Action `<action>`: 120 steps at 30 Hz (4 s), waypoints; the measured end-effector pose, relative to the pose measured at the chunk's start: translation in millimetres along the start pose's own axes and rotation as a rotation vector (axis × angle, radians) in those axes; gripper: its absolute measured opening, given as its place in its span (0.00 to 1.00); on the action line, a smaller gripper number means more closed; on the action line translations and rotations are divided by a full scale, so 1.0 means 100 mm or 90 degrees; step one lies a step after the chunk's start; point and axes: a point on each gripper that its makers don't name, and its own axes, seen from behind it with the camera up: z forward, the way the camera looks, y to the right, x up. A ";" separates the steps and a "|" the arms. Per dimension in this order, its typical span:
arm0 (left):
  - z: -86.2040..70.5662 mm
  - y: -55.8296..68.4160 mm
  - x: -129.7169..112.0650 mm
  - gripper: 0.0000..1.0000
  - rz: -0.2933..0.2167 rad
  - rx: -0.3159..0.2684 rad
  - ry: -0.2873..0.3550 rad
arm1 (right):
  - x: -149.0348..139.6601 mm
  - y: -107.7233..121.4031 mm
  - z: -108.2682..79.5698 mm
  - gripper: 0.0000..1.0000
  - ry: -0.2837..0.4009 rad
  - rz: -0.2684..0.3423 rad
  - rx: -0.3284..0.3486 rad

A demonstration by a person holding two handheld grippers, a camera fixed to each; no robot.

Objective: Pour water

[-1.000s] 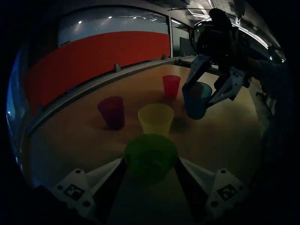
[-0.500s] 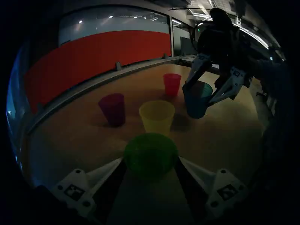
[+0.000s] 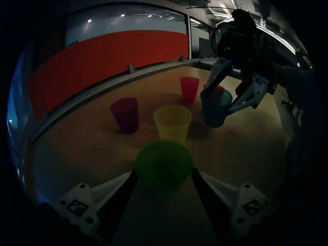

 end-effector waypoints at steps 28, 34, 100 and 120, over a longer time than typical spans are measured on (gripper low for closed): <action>-0.38 -0.02 -0.13 0.96 -0.023 0.037 0.013 | -0.17 -0.02 0.18 0.97 0.009 0.009 -0.012; -0.39 -0.02 -0.09 0.96 -0.021 0.037 0.017 | -0.24 -0.02 0.13 0.98 0.001 0.003 -0.016; -1.72 -0.80 0.91 0.96 -0.195 0.376 0.364 | -0.39 0.70 -2.29 1.00 0.293 0.188 -0.531; -1.68 -0.82 0.90 0.96 -0.161 0.442 0.389 | -0.39 0.95 -2.88 1.00 0.374 0.219 -0.741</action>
